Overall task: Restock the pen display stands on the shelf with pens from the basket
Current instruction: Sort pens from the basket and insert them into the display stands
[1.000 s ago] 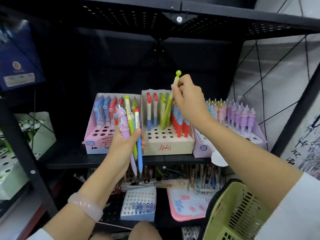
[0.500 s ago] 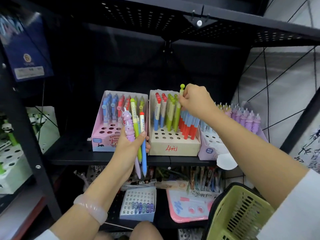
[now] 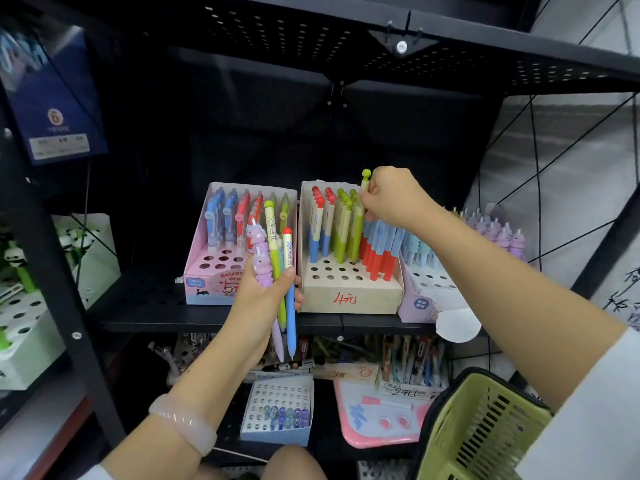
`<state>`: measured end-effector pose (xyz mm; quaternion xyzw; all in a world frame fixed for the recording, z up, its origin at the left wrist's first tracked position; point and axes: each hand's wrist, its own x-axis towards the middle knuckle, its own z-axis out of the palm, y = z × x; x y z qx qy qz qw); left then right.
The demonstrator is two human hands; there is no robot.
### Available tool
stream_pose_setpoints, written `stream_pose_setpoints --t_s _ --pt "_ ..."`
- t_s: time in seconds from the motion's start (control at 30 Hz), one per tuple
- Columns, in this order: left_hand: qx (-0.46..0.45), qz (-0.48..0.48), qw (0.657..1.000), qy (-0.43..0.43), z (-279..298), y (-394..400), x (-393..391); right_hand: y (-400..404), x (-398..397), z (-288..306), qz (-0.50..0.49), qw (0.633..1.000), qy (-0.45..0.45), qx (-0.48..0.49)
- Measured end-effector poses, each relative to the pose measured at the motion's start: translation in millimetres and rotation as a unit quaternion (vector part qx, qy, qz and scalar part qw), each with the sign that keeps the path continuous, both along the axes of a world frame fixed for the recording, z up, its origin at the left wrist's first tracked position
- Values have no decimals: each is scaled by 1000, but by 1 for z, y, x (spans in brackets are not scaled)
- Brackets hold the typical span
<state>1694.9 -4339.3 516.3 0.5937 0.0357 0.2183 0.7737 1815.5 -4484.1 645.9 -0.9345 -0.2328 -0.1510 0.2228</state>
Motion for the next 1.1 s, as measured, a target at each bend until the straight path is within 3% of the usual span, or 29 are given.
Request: stream_pose_setpoints --t_s 0.2,0.33,0.47,0.57,0.7,0.77,0.8,0.87,0.97,1.1 --pt "1 0 1000 0 -2 -1 1 1 0 4 -17 999 21 -23" --pt "5 -7 1000 -5 -2 0 0 0 -4 -1 -4 999 -36 11" --pt "9 -10 1000 -6 -2 1 1 -1 -3 -5 -17 989 -135 -64" --pt "27 -9 1000 -4 -2 0 2 -4 1 -12 -22 984 -132 -122" --pt "24 -14 1000 -4 -2 -4 3 -8 -2 -13 -14 981 -163 -99" --pt "21 -21 1000 -11 -1 -6 3 -5 -14 -16 26 980 -192 -36" --pt "21 -26 999 -15 0 -7 3 -2 -21 -19 66 984 -164 2" --pt "22 -35 999 -24 2 -9 4 7 -35 -31 144 988 -28 40" --pt "18 -42 998 -38 3 -14 6 13 -48 -47 184 963 178 87" --pt "8 -51 998 -42 2 -17 7 11 -50 -55 202 934 242 168"
